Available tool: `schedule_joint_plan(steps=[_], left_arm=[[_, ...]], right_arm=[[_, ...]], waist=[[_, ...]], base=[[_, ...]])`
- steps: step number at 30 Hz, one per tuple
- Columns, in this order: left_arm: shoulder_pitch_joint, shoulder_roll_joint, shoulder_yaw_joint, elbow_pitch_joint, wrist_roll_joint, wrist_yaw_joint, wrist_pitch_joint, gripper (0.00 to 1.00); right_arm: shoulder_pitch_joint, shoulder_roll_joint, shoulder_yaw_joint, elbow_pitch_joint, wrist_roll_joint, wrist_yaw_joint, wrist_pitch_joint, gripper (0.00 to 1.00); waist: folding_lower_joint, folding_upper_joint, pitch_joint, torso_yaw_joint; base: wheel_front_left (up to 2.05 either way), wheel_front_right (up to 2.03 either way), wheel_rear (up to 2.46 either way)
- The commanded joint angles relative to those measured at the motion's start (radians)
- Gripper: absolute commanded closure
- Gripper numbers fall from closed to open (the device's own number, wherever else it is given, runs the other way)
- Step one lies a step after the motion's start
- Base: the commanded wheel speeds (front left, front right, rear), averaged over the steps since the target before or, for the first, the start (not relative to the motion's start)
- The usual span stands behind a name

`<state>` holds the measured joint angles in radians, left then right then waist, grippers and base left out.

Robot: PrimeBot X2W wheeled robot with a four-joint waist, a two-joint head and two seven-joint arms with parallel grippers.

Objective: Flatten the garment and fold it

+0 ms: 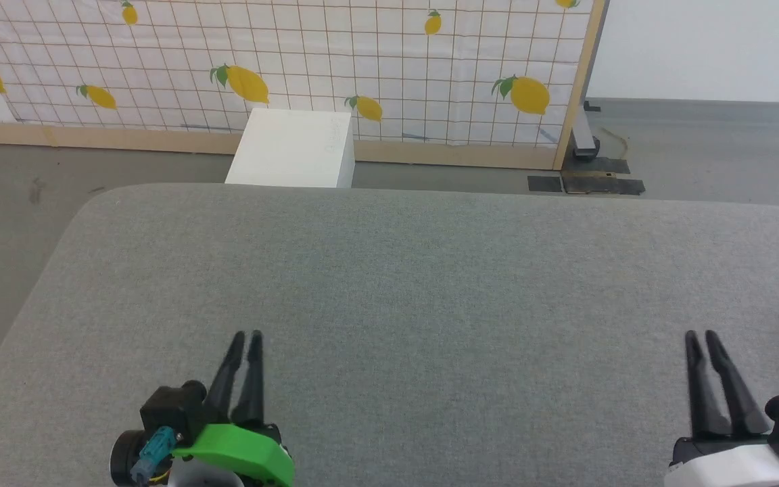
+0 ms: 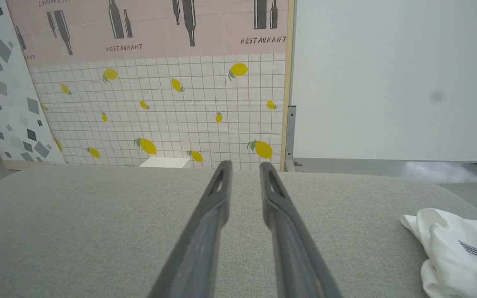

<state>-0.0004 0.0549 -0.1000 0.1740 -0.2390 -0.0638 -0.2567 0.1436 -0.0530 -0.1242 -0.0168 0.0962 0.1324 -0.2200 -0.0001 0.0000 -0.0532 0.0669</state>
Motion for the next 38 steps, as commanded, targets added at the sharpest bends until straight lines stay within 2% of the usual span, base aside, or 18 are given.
schedule_joint_plan(steps=[1, 38], left_arm=[[0.000, 0.000, 0.000, 0.000, 0.000, 0.000, 0.000, 1.00], [0.000, -0.001, 0.018, -0.037, 0.050, 0.013, 0.054, 1.00]], right_arm=[[0.000, 0.000, 0.000, 0.000, 0.000, 0.000, 0.000, 1.00], [-0.030, 0.001, 0.026, 0.004, -0.020, 0.000, 0.046, 1.00]], waist=[[0.0001, 0.0000, 0.000, 0.000], [0.0001, 0.0000, 0.011, -0.015]], base=[[0.00, 0.00, 0.00], [0.00, 0.00, 0.00]])
